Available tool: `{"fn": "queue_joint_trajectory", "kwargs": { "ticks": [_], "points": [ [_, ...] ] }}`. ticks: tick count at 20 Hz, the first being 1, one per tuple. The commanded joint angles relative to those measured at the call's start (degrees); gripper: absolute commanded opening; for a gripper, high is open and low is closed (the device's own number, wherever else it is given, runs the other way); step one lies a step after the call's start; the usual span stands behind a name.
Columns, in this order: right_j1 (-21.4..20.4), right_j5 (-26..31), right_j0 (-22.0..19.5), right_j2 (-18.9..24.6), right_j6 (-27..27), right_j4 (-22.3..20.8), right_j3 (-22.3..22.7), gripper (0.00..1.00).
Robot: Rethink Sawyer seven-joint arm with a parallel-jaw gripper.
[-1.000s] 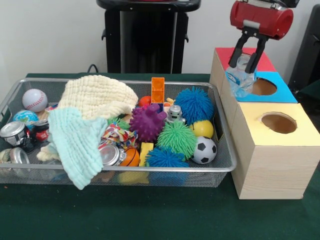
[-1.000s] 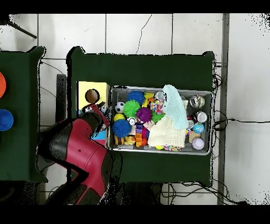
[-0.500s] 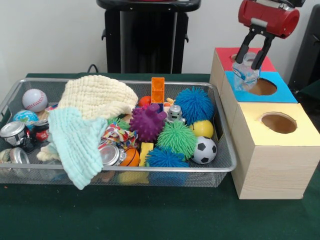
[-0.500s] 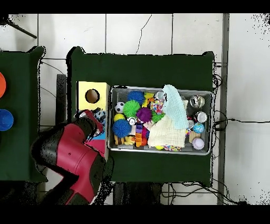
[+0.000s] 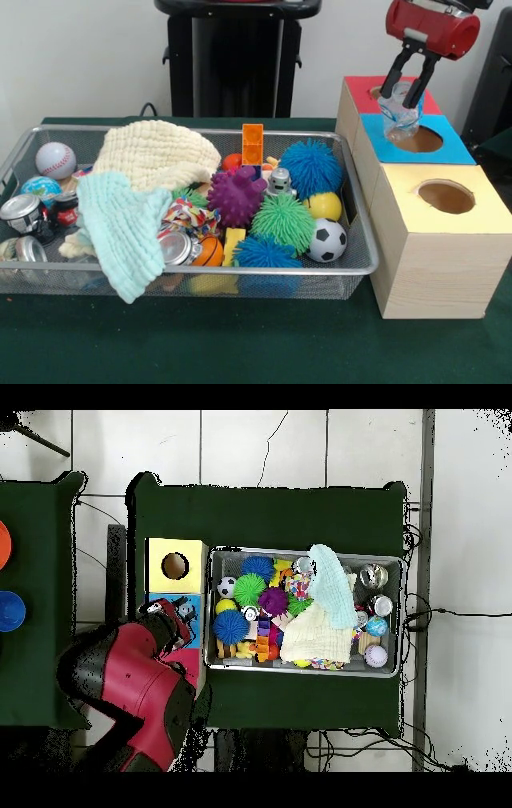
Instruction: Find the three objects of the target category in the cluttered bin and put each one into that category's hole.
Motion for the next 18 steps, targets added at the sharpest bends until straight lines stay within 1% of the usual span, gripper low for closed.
{"fn": "queue_joint_trajectory", "kwargs": {
  "ticks": [1, 6, 10, 18],
  "points": [
    [2.9, 4.3, -0.5, 7.8, 19.5, 2.9, -0.9, 0.0],
    [3.4, 4.0, 0.0, 8.0, 20.9, 2.7, -1.4, 0.0],
    [2.7, 3.5, -0.5, 10.0, 21.8, 3.5, -1.2, 0.0],
    [1.6, -1.2, -2.1, 14.9, 21.6, 5.8, 0.6, 0.0]
  ]
}}
